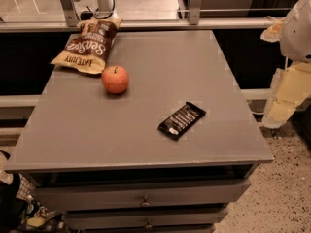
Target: Pick apple
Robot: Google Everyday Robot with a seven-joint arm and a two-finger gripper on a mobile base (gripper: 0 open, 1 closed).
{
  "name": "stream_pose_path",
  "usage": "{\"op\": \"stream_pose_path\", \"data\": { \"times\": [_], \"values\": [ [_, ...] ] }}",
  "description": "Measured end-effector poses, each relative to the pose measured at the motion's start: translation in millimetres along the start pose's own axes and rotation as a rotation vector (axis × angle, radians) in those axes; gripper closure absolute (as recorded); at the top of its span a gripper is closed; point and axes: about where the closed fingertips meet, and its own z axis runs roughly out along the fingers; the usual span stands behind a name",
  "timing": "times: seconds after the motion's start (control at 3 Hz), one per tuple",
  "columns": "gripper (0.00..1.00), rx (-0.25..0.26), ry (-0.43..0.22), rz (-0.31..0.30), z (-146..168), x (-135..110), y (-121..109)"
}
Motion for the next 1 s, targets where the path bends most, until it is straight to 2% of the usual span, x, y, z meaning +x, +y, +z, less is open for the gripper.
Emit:
{"op": "stream_pose_path", "data": {
  "times": [0.33,0.67,1.0],
  "values": [
    [0.00,0.003,-0.015,0.001,1,-3,-2],
    [0.00,0.017,-0.121,0.003,8,-26,-18],
    [0.00,0.018,-0.302,-0.006,33,-78,-42]
  ]
}}
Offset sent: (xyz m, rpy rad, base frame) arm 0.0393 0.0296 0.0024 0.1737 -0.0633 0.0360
